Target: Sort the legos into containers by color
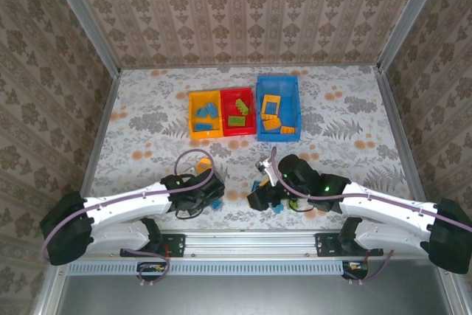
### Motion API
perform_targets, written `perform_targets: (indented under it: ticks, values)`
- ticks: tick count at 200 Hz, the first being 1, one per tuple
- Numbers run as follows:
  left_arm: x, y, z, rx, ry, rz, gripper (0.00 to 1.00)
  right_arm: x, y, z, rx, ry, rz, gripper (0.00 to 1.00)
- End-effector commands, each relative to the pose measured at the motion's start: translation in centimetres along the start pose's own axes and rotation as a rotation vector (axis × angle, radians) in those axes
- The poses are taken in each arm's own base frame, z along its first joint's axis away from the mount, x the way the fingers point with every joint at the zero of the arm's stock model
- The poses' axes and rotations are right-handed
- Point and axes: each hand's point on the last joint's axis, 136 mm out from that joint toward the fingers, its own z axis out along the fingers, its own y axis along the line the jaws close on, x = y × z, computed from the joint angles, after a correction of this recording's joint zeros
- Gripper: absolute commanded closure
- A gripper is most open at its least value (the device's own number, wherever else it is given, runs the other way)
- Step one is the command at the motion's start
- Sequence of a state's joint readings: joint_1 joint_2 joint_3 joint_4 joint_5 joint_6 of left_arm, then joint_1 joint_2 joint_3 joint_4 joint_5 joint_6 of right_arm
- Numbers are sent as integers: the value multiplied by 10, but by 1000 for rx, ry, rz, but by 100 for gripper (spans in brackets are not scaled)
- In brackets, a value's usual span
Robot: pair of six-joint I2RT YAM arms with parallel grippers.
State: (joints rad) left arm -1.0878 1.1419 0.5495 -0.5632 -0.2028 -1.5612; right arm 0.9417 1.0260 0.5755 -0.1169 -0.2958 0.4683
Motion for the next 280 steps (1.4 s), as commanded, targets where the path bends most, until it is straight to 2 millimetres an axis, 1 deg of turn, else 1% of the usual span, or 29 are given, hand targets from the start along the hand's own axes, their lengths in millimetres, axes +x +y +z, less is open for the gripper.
perform_targets:
  ticks: [1, 22, 41, 59, 79, 84, 91, 95, 107, 113, 135, 149, 153, 171, 176, 190, 200, 202, 220, 225, 227, 233, 258, 280]
  values:
    - [5, -5, 7, 5, 12, -30, 23, -1, 3, 3, -16, -16, 10, 31]
    - [5, -7, 11, -12, 8, -11, 27, -1, 4, 5, -21, -18, 18, 31]
    - [8, -5, 17, -41, 12, 11, 34, 1, 4, 6, -24, -16, 26, 31]
    - [11, 0, 22, -63, 18, 19, 46, 1, 5, 6, -25, -18, 30, 32]
    - [13, 0, 25, -57, 21, 21, 59, 1, 4, 5, -22, -22, 33, 32]
    - [13, -1, 25, -57, 18, 23, 64, 1, 4, 5, -21, -25, 32, 32]
    - [11, -1, 23, -56, 12, 25, 67, 1, 4, 5, -19, -25, 31, 32]
    - [10, -2, 22, -55, 7, 29, 72, 0, 3, 5, -19, -28, 31, 32]
    - [4, -6, 12, -49, -23, 51, 76, -1, 4, 4, -17, -34, 29, 32]
    - [-1, -9, 3, -43, -42, 67, 77, -3, 4, 4, -18, -42, 28, 32]
    - [-32, -24, -36, -2, -133, 130, 82, -15, 6, -2, -13, -92, 23, 32]
    - [-57, -33, -57, 35, -156, 161, 84, -29, 7, -5, 8, -140, 17, 32]
    - [-63, -36, -62, 50, -157, 169, 87, -33, 5, -6, 21, -157, 16, 32]
    - [-101, -43, -79, 78, -177, 204, 88, -58, -2, -9, 77, -267, 23, 32]
    - [-115, -45, -83, 86, -188, 199, 88, -68, -1, -11, 78, -312, 22, 32]
    - [-144, -57, -91, 117, -196, 216, 88, -88, 0, -12, 89, -382, 13, 33]
    - [-165, -65, -93, 121, -197, 239, 88, -101, -1, -10, 114, -403, 13, 33]
    - [-170, -69, -98, 134, -210, 243, 88, -103, -1, -10, 117, -405, 11, 33]
    - [-201, -90, -93, 123, -205, 289, 88, -120, -3, -4, 139, -415, 10, 33]
    - [-205, -96, -87, 116, -193, 309, 88, -123, -4, -3, 145, -416, 14, 33]
    - [-213, -95, -86, 109, -196, 296, 88, -124, -4, -2, 146, -416, 15, 33]
    - [-223, -100, -82, 101, -194, 300, 88, -128, -6, -1, 147, -416, 19, 33]
    - [-251, -120, -49, 48, -165, 331, 88, -133, -9, 2, 156, -416, 39, 34]
    - [-268, -131, -15, 18, -124, 337, 89, -130, -17, 1, 166, -414, 65, 34]
